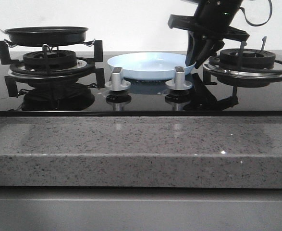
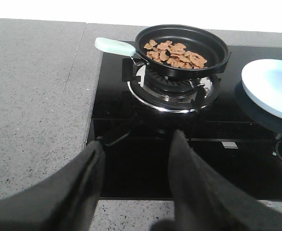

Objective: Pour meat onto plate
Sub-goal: 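Grasp the plate rim with the right gripper and lift it up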

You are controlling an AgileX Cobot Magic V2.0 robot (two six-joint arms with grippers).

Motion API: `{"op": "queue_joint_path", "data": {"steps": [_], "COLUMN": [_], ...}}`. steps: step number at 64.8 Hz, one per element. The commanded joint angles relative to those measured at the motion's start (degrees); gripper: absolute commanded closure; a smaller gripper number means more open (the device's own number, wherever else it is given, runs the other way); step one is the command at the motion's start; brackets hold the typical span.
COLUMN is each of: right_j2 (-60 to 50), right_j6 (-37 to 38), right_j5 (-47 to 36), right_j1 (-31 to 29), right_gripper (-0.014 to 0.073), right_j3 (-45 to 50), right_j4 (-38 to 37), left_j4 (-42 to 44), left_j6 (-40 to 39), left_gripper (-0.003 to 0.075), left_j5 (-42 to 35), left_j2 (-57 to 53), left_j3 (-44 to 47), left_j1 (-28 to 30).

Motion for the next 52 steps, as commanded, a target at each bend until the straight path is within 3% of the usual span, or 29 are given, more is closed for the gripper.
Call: {"op": "queue_joint_path", "data": {"steps": [1, 9, 21, 52], "right_j2": [-3.1, -2.6, -1.7, -3.4], "right_j6": [-0.3, -0.3, -0.3, 4.9], "right_j5": [-0.7, 0.1, 0.5, 2.2], "right_j1": [-0.3, -0.3, -0.3, -0.5], "right_gripper": [0.0489, 0.0499, 0.0670, 0.0660], "right_j3": [-1.9, -1.9, -1.9, -8.9], "right_j4": [1.2, 1.2, 1.8, 2.4], "left_j4": [-0.6, -0.6, -0.6, -0.6], "left_j6": [-0.2, -0.2, -0.2, -0.2], "left_gripper": [0.0410, 0.0410, 0.0410, 0.0410], "left_j5": [-4.6, -4.6, -4.6, -4.6], "left_j2": [0.6, 0.6, 0.6, 0.6], "left_j3": [-1.9, -1.9, -1.9, -1.9], "left_j1": [0.1, 0.1, 0.1, 0.1]}}
